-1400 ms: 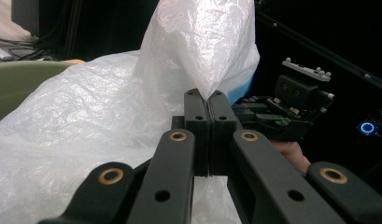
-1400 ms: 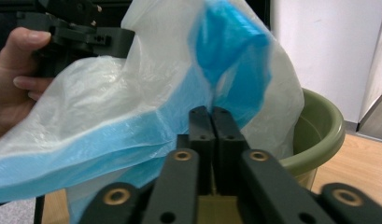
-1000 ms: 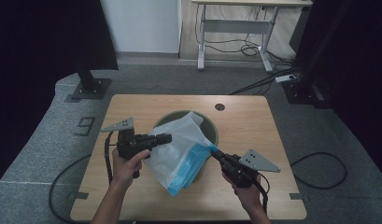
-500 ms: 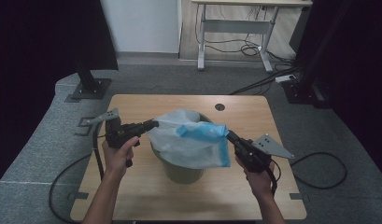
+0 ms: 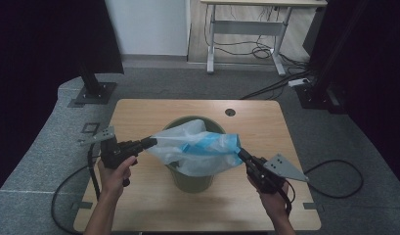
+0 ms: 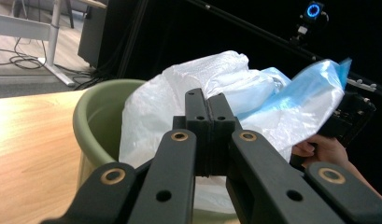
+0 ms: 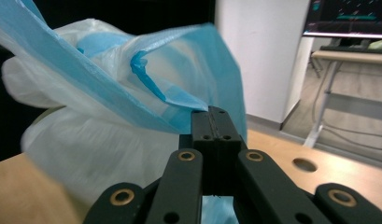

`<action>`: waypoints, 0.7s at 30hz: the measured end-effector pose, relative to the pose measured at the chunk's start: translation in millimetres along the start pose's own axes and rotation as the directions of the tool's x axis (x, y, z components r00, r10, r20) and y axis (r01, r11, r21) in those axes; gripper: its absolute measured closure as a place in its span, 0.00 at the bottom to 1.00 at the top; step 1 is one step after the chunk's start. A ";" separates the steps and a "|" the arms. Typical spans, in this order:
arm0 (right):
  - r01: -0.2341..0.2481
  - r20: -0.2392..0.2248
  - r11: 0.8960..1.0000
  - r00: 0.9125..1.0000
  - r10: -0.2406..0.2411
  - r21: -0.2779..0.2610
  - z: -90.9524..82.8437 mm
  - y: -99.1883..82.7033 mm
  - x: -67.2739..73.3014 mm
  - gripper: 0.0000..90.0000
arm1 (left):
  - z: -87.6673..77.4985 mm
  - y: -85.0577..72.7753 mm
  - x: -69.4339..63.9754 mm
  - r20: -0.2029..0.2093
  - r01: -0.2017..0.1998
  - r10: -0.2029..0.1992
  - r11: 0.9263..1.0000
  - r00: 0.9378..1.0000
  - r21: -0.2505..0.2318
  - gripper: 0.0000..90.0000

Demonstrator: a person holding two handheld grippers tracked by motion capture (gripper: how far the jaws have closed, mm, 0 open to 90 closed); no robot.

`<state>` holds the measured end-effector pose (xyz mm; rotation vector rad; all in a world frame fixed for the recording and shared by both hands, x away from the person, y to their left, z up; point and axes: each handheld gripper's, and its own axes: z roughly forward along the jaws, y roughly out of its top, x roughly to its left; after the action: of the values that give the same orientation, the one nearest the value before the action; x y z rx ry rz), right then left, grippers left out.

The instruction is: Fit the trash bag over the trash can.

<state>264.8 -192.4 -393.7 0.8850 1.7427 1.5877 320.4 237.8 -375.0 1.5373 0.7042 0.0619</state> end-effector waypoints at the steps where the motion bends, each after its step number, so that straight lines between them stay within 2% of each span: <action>1: -0.005 -0.006 1.000 1.000 0.005 0.001 -1.9 -3.2 1.1 0.99 | -2.1 -2.9 -1.1 -0.001 -0.010 0.010 1.000 1.000 0.007 0.99; 4: -0.023 -0.034 1.000 0.999 0.023 0.015 -11.9 -16.9 8.8 0.99 | -7.5 -11.3 -2.6 -0.011 -0.024 0.024 0.999 1.000 0.021 0.99; 9: -0.028 -0.065 0.999 0.997 0.030 0.035 -21.1 -28.8 18.5 0.99 | -12.8 -25.5 1.5 -0.021 -0.005 0.006 0.999 1.000 0.039 0.99; 17: -0.053 -0.086 0.993 0.994 0.062 0.101 -22.2 -53.4 22.9 0.99 | -19.6 -43.3 5.9 -0.023 0.003 -0.001 0.997 1.000 0.079 0.99; 21: -0.069 -0.084 0.988 0.993 0.081 0.138 -20.6 -68.5 23.0 0.99 | -20.7 -51.6 10.2 -0.041 0.016 -0.012 0.995 0.999 0.101 0.99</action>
<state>229.6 -189.7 -460.1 0.9679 1.9185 1.5946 299.3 257.0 -423.7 1.6317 0.7598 0.0472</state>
